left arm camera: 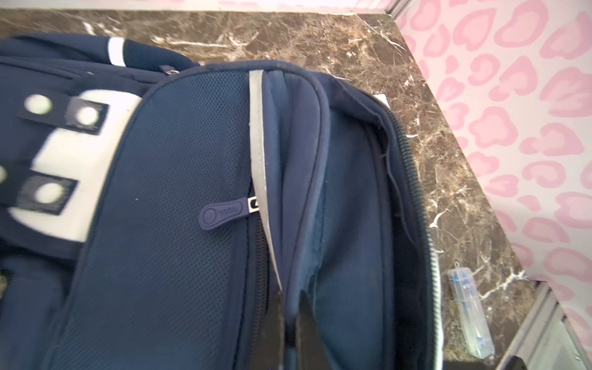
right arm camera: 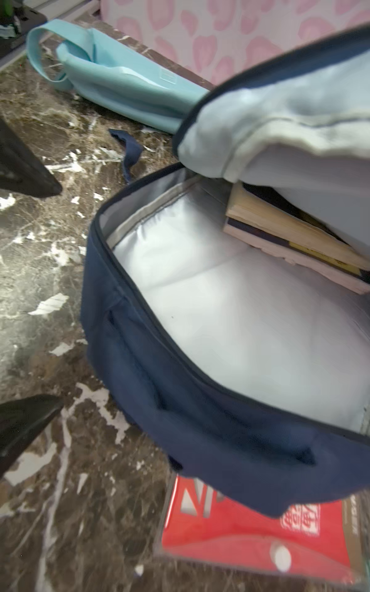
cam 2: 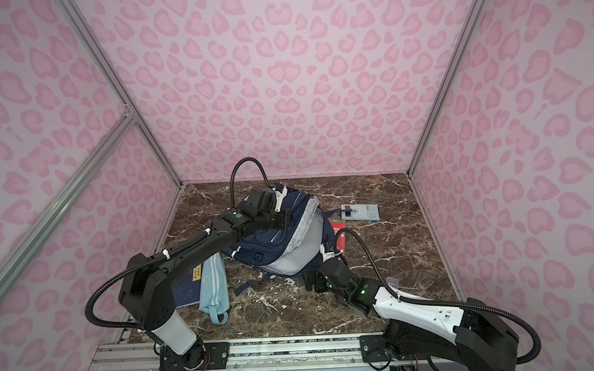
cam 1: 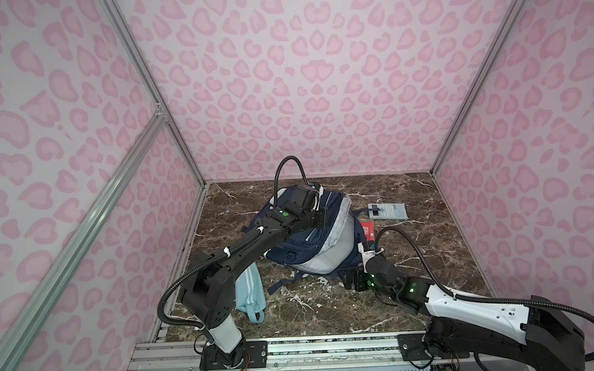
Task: Pack books, pencil case, and school supplies into a backpack
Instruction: Close the student bag at the center of the table.
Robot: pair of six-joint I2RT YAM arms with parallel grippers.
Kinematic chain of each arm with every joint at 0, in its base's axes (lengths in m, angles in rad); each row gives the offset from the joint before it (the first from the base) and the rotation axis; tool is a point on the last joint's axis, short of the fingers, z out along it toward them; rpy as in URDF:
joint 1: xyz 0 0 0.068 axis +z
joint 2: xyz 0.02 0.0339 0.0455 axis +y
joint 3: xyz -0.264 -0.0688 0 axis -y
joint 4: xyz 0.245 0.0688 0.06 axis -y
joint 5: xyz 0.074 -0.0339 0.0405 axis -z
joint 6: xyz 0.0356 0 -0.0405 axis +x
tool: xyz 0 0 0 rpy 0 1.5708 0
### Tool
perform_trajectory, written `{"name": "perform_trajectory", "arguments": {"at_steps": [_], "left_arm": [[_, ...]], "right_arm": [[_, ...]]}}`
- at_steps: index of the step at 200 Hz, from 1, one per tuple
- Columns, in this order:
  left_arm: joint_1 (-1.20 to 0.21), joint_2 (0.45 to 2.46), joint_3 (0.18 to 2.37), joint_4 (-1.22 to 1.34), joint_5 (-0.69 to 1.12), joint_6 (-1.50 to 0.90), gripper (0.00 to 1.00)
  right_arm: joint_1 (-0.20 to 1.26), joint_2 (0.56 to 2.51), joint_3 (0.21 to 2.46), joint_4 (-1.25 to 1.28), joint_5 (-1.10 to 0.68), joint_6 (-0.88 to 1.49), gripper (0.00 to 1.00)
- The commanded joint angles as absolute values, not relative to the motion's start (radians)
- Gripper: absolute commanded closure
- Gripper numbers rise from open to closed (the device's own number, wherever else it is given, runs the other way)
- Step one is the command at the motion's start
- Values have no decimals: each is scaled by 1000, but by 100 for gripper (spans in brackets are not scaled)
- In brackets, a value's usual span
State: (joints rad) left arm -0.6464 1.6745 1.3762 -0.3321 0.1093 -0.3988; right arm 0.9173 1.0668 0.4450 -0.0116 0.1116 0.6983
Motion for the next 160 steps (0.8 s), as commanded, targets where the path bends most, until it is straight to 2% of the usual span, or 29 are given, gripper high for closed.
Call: {"name": "perform_trajectory", "arguments": {"at_steps": [1, 19, 47, 72, 88, 114, 141, 160], "left_arm": [[-641, 1626, 1357, -350, 46, -377, 97], [-641, 1576, 1287, -366, 49, -367, 97], [-637, 1525, 1250, -396, 33, -337, 97], [-619, 1487, 1250, -436, 2, -317, 97], [-591, 1454, 1251, -413, 91, -305, 97], [-590, 1516, 1366, -537, 141, -240, 97], [-589, 1429, 1282, -460, 86, -188, 97], [-586, 1461, 1337, -506, 105, -113, 97]], "right_arm": [[911, 1050, 463, -109, 259, 699, 2], [860, 999, 493, -180, 268, 699, 2], [762, 876, 470, -152, 210, 657, 2], [561, 800, 500, -222, 120, 623, 2], [469, 772, 509, -229, 25, 618, 2], [459, 800, 501, -174, -45, 605, 2], [458, 893, 528, -135, -46, 580, 2], [461, 989, 548, -54, -113, 586, 2]]}}
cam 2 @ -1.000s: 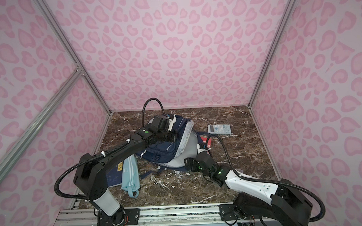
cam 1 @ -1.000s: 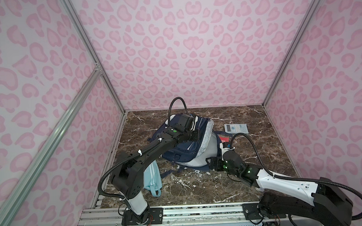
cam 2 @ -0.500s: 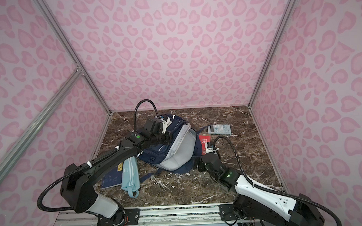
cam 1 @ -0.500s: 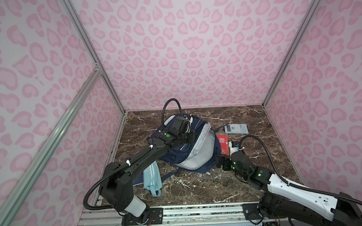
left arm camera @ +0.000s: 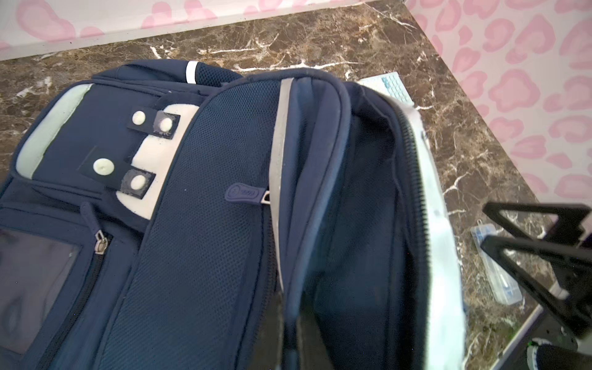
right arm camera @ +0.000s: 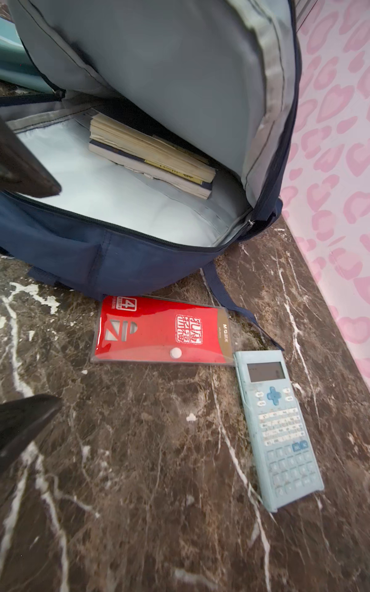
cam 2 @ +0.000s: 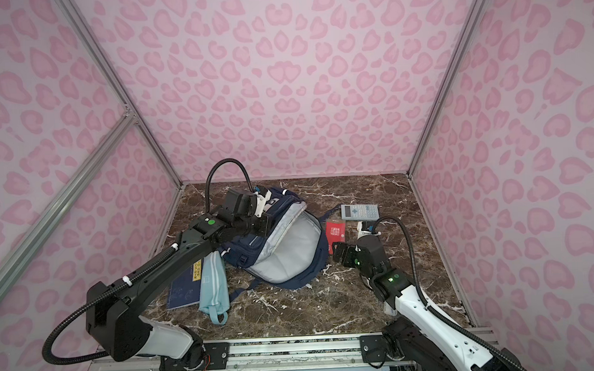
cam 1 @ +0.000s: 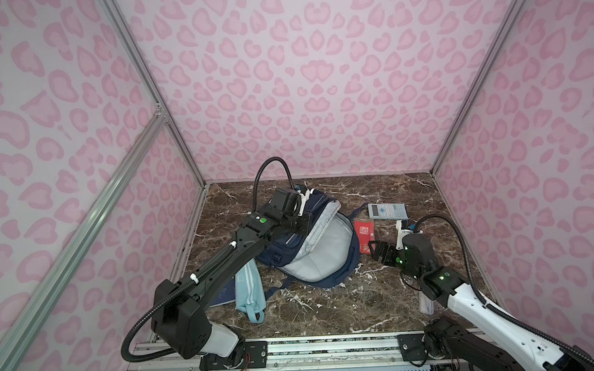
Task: Pack books, pencil case, and school supplies into a backpack
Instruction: Close the student bag at the center of the table.
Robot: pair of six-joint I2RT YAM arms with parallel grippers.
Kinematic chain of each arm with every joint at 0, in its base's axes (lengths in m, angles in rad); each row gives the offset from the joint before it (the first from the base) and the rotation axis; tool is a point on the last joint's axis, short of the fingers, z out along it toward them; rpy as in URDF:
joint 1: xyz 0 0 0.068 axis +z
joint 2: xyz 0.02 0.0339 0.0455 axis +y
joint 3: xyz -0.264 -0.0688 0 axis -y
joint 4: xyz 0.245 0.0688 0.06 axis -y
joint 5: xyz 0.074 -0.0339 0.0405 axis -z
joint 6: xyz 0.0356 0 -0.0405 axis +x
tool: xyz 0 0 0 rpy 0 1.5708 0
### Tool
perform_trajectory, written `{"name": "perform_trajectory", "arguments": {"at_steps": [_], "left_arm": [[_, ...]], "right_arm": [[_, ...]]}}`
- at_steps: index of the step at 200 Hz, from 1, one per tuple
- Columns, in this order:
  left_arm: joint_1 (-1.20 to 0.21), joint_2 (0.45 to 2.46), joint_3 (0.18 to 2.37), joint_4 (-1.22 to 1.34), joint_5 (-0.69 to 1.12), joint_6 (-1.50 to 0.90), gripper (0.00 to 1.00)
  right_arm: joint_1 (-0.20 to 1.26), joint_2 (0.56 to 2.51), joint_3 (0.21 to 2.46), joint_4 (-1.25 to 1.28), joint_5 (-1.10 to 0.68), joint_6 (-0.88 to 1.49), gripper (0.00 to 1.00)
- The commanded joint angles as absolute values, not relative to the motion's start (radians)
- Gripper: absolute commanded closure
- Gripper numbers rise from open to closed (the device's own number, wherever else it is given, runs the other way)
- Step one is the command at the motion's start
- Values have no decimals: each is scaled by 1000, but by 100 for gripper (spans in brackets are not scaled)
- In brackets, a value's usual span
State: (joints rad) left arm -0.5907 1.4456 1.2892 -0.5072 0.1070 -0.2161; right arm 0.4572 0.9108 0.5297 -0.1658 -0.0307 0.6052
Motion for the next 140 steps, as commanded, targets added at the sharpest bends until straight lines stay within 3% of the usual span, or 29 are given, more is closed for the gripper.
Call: {"name": "perform_trajectory", "arguments": {"at_steps": [1, 36, 92, 101, 110, 116, 128, 140], "left_arm": [[-586, 1466, 1338, -511, 108, -109, 97], [-621, 1603, 1457, -540, 330, 67, 97], [-622, 1671, 1475, -546, 226, 74, 96], [-620, 1646, 1445, -530, 185, 28, 82], [-611, 1612, 1416, -517, 152, -36, 52], [-605, 1585, 1401, -510, 144, -74, 40], [-603, 1521, 1371, -497, 115, -144, 24], [-603, 1456, 1352, -498, 67, -201, 15]], "right_arm": [[460, 997, 548, -48, -118, 587, 3], [576, 1227, 551, 136, -142, 604, 6], [819, 1557, 627, 339, -73, 644, 19], [855, 1548, 629, 332, -14, 646, 19], [892, 1527, 621, 305, 63, 659, 19], [914, 1506, 610, 279, 118, 678, 18], [939, 1459, 574, 246, 193, 722, 15], [949, 1419, 551, 209, 214, 749, 10]]}}
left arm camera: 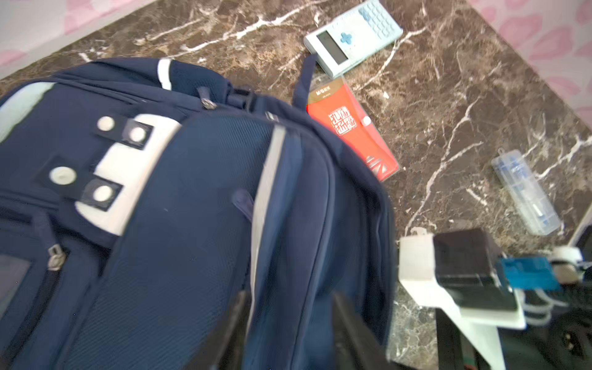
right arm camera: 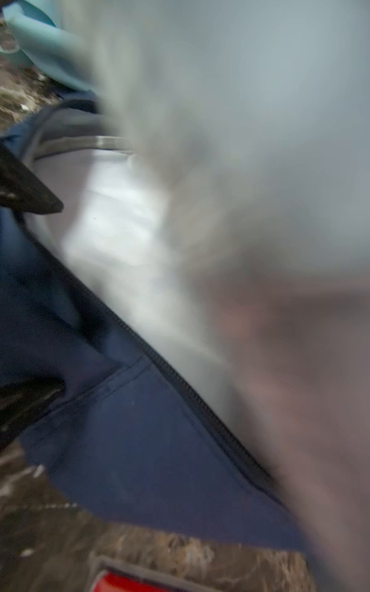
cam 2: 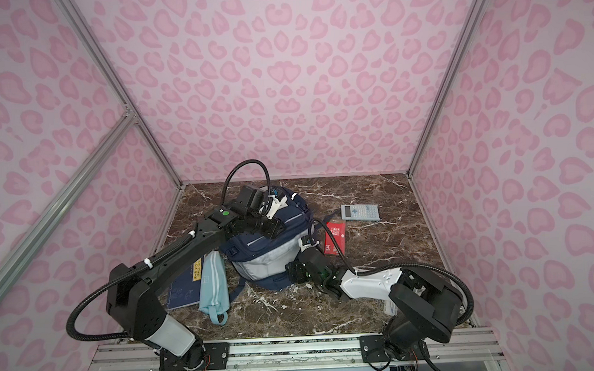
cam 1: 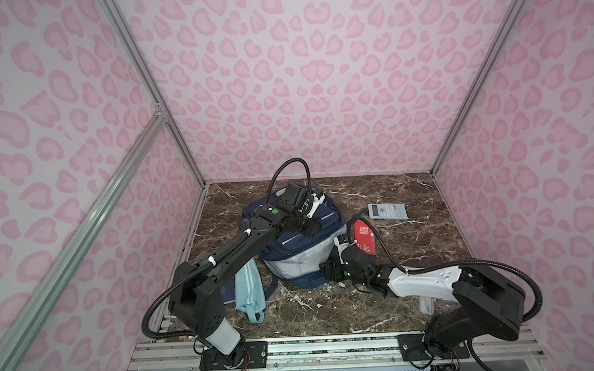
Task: Pack books, pencil case, and school supplies into a backpack
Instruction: Close the student bag at the center of the table.
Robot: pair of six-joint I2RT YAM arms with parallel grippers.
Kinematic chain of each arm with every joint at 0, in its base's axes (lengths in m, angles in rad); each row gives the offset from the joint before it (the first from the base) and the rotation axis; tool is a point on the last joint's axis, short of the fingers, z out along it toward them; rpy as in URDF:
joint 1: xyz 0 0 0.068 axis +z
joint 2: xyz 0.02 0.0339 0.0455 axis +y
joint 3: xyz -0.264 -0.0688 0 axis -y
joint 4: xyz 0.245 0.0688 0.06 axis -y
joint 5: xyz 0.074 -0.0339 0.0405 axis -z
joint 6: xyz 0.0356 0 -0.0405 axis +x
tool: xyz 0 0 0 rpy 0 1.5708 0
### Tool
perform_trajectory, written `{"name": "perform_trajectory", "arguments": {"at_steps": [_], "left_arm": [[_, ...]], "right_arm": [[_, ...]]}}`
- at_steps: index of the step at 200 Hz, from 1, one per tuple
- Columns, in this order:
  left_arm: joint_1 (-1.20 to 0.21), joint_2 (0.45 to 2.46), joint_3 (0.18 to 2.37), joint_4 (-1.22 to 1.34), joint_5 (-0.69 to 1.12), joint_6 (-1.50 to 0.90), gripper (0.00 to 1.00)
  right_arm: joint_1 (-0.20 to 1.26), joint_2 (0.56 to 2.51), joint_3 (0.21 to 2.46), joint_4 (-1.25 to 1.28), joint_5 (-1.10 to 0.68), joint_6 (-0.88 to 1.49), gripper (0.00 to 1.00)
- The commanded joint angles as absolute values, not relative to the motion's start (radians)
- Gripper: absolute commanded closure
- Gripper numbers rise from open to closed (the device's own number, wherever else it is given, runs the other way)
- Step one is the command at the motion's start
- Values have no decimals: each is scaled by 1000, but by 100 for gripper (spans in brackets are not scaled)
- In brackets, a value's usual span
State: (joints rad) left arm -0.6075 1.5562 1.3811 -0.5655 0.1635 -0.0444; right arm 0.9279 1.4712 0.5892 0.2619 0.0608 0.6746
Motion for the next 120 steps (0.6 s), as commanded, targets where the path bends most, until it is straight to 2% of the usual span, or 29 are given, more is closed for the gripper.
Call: {"name": "perform_trajectory", "arguments": {"at_steps": [1, 18, 44, 64, 72, 90, 102, 120], "left_arm": [[-603, 1450, 1352, -498, 59, -207, 14], [-596, 1354, 1312, -531, -52, -307, 5], [-509, 1191, 1213, -606, -168, -455, 5], [-290, 1074, 1076, -606, -33, -549, 15], [-213, 1031, 1032, -614, -41, -574, 17], [-75, 963, 965, -643, -83, -592, 18], [24, 941, 918, -625, -21, -604, 20], [105, 939, 863, -614, -78, -617, 19]], "right_arm": [[950, 1417, 551, 205, 215, 750, 9], [995, 1392, 593, 92, 245, 710, 4], [1138, 1409, 734, -46, 351, 610, 2], [1163, 1460, 787, 21, 249, 597, 3], [1167, 1484, 811, 42, 204, 592, 3], [1183, 1537, 872, 63, 140, 545, 2], [1184, 1579, 929, 69, 79, 521, 2], [1198, 1658, 1054, 40, -6, 503, 2]]}}
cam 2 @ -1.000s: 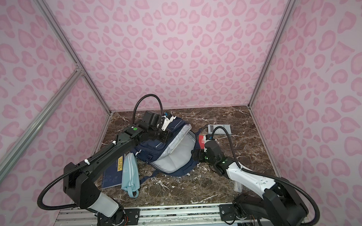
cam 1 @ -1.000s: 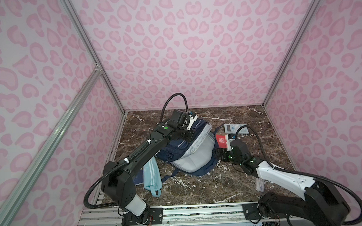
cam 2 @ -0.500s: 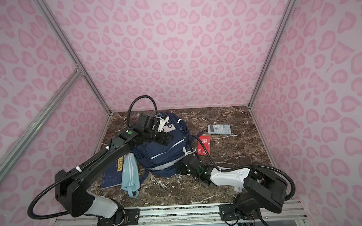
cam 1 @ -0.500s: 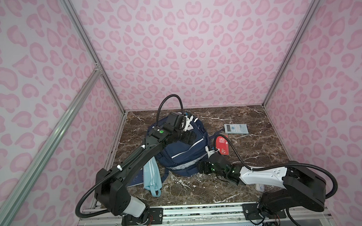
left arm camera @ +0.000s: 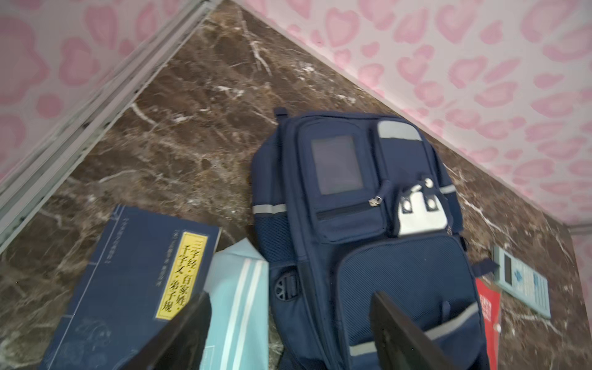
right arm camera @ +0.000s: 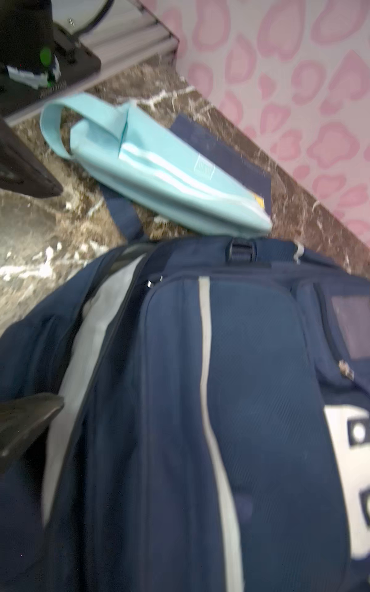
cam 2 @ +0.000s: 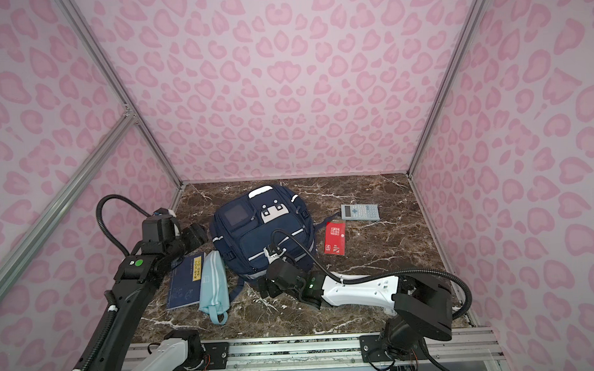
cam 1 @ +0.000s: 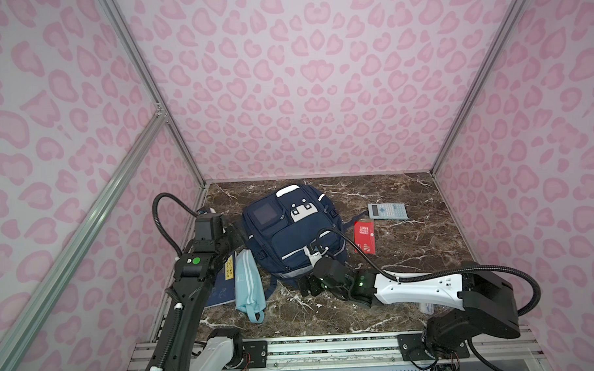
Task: Pack books, pencil case, and school supplies into a backpack
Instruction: Rotate the pencil case at the center of the table.
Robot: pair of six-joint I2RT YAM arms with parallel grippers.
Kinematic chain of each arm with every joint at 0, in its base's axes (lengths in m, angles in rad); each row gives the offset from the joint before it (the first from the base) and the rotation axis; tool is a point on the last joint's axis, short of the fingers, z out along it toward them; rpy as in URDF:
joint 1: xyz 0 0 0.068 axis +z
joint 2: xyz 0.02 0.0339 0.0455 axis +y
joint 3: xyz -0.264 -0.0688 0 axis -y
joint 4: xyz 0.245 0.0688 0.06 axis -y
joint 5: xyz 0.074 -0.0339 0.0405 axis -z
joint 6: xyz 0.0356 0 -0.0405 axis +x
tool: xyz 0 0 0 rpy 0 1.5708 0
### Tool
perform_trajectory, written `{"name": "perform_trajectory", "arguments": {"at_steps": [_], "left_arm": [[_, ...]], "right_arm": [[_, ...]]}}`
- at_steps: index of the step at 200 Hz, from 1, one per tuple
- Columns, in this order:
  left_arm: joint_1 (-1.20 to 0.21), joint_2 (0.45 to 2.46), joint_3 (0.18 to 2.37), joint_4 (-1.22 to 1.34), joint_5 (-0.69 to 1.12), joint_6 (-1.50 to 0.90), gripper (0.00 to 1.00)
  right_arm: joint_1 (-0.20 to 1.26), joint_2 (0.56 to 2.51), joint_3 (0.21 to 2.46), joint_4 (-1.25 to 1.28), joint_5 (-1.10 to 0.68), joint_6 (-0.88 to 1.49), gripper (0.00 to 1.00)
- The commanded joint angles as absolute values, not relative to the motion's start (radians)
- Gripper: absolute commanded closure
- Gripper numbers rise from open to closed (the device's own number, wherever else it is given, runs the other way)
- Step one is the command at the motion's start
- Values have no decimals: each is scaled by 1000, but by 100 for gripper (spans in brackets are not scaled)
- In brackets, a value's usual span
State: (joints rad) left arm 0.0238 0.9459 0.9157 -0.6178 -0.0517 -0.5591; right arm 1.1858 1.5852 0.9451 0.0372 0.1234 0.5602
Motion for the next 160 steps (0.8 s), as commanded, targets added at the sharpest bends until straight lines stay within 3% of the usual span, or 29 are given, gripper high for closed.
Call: {"name": "perform_trajectory", "arguments": {"at_steps": [1, 26, 58, 80, 123, 160], "left_arm": [[108, 939, 860, -614, -79, -618, 19], [197, 937, 785, -588, -116, -621, 18], [330, 988, 708, -541, -173, -592, 18], [433, 1061, 668, -466, -76, -614, 18], [438, 1143, 595, -357, -34, -654, 15], [439, 1233, 544, -270, 32, -663, 18]], "right_arm": [[1200, 1663, 1063, 38, -8, 502, 3], [1232, 1807, 1265, -28, 2, 496, 3], [1232, 2039, 1537, -95, -72, 497, 10], [1231, 2158, 1667, -98, -133, 479, 11], [1233, 2398, 2000, -195, -226, 415, 16], [1213, 2641, 2326, -344, -303, 435, 27]]}}
